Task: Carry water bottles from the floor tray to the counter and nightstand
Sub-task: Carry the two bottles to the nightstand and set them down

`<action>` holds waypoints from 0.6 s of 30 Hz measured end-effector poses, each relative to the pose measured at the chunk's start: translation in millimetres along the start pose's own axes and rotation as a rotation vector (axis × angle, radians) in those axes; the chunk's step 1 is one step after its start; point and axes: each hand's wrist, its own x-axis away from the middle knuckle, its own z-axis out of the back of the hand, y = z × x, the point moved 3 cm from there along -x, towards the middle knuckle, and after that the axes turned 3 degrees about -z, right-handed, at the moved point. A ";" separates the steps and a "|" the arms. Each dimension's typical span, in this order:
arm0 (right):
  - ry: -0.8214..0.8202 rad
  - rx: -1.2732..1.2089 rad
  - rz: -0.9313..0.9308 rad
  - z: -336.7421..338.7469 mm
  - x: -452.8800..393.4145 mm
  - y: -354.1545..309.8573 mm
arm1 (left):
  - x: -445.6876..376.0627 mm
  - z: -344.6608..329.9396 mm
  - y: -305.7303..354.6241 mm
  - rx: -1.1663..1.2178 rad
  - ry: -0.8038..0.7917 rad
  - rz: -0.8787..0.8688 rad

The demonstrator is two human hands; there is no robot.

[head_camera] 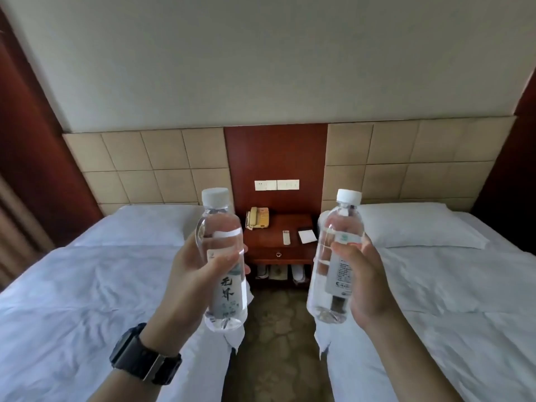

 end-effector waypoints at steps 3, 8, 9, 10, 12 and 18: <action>-0.047 0.015 -0.019 -5.0 -73.8 3.9 | -65.7 -4.3 -19.4 0.021 0.018 -0.011; -0.089 0.042 -0.033 -15.6 -191.7 22.8 | -175.9 -8.7 -70.4 -0.014 0.003 -0.005; -0.088 0.041 -0.037 -17.9 -217.1 30.3 | -200.2 -8.0 -84.3 -0.022 -0.007 -0.007; -0.086 0.037 -0.041 -20.7 -243.1 38.1 | -225.2 -7.0 -99.2 -0.034 -0.020 -0.010; -0.074 0.032 -0.056 -24.3 -294.7 54.3 | -275.6 -5.8 -129.0 -0.066 -0.049 -0.001; -0.029 0.074 -0.098 -35.6 -455.2 88.8 | -441.6 -19.9 -200.8 -0.049 -0.152 0.029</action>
